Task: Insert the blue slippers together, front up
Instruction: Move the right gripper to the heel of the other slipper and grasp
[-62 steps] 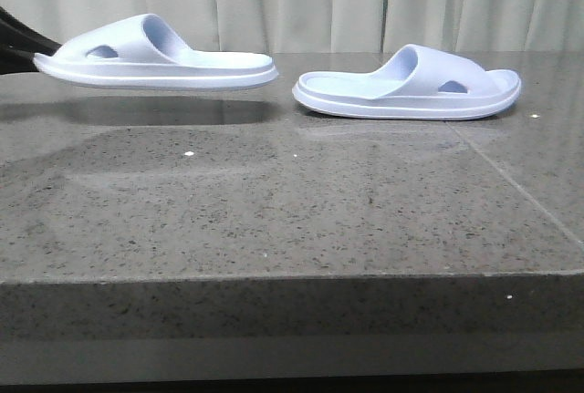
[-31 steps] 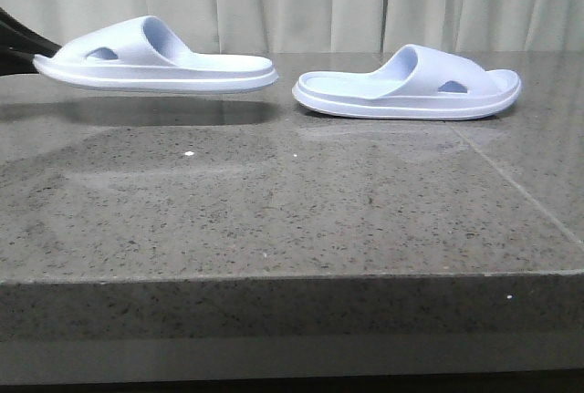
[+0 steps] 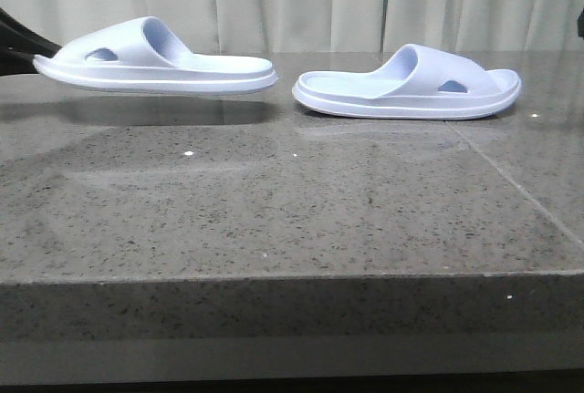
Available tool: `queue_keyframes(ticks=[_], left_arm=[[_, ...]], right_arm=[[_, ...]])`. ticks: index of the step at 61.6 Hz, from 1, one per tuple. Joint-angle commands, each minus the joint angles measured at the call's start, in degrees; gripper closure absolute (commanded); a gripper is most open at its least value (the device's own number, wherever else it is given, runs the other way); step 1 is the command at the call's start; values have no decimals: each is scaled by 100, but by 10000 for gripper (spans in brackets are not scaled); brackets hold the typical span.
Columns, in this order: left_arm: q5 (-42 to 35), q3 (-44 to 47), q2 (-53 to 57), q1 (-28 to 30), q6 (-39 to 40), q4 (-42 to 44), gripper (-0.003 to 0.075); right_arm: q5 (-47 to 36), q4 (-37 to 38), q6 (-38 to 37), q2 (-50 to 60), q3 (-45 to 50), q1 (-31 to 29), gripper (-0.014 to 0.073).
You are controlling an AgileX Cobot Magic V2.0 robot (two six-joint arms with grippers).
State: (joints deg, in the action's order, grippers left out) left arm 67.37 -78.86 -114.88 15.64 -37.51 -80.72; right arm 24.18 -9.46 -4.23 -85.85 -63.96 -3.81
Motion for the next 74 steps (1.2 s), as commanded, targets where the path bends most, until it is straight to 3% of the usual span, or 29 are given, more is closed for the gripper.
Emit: queue_keyframes(ticks=[1, 8, 25, 34, 54, 66, 74], left_arm=[[540, -117, 353, 2, 37, -406, 741], [540, -117, 353, 2, 37, -406, 741], [540, -117, 353, 2, 37, -406, 741], [540, -117, 353, 2, 37, -397, 741], [540, -117, 353, 2, 37, -397, 741], [540, -117, 353, 2, 37, -397, 741], [540, -117, 353, 2, 37, -397, 741]], right_arm=[[-9, -170, 249, -148, -587, -32, 200], [305, -715, 657, -586, -1078, -99, 200], [1269, -3397, 2331, -1597, -1914, -574, 200], [1790, -4299, 2836, -2007, -2126, -787, 200], [2429, -4547, 3084, -2417, -2264, -830, 201], [2587, -4558, 3125, -2506, -2264, -830, 319], [2730, -4643, 3158, -2623, -2264, -782, 335]])
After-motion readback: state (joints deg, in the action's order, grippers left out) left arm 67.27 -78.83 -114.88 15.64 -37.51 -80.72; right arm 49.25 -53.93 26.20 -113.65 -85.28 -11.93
